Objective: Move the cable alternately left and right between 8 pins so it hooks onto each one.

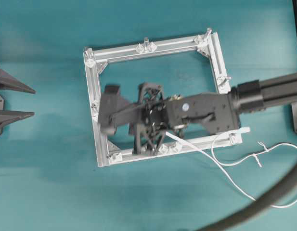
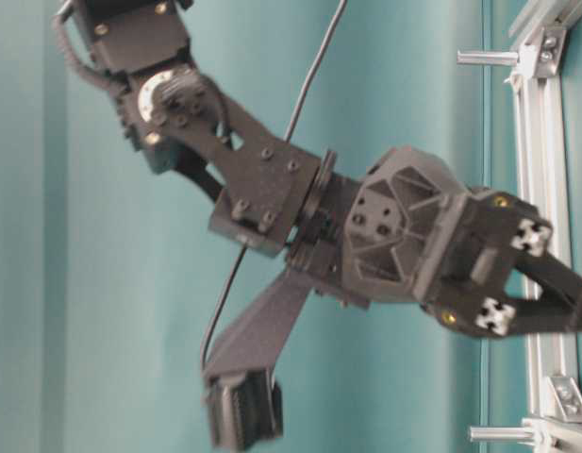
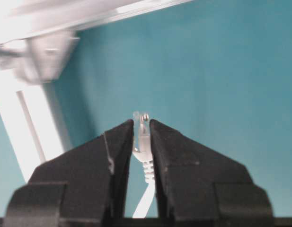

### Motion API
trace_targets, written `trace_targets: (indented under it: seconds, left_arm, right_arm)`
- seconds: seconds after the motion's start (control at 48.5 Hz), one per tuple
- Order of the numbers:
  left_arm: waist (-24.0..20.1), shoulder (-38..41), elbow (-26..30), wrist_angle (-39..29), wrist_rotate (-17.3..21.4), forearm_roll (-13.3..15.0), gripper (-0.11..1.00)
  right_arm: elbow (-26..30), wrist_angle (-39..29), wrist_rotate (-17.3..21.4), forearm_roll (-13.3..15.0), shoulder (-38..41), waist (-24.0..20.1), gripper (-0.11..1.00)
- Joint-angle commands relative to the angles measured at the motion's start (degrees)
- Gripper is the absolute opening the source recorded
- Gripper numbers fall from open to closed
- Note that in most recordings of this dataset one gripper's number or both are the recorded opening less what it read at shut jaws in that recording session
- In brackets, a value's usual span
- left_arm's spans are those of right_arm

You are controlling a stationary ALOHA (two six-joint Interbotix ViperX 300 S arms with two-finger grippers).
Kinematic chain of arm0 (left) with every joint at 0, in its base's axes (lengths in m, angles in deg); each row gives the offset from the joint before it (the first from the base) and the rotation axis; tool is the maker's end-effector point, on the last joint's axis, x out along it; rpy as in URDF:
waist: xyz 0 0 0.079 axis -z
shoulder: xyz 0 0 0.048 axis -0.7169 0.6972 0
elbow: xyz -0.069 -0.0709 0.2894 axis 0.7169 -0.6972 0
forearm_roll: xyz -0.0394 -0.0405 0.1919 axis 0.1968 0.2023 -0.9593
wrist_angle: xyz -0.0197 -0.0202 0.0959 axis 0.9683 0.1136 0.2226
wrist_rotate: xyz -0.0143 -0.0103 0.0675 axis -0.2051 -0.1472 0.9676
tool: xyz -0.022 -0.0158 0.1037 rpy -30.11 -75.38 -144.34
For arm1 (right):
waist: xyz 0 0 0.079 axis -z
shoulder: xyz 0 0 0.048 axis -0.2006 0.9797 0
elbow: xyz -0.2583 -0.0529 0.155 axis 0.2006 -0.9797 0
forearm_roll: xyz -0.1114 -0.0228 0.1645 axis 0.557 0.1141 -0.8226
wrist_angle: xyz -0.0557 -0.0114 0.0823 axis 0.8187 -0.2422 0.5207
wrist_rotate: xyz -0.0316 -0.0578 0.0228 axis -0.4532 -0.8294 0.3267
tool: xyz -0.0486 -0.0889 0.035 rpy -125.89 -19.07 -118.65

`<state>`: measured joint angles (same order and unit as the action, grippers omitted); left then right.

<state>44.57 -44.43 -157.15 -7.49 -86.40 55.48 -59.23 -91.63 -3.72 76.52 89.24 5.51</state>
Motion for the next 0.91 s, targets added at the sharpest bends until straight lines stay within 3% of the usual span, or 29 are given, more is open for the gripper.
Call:
trace_targets:
  seconds: [0.0,0.515,0.887]
  left_arm:
    - [0.2,0.4,0.6,0.8,-0.4,0.2,0.75]
    - [0.2,0.3,0.5,0.8,-0.4,0.1,0.75]
    - [0.2,0.3,0.5,0.8,-0.4,0.1,0.75]
  right_arm:
    - [2.9,-0.8,-1.9,-0.6,-0.4,-1.9,0.13]
    - [15.6,-6.7,-5.6,-0.8,5.8,-9.2,0.13]
    - [26.8,-9.1,-6.7,-1.1,12.8,-11.1,0.13]
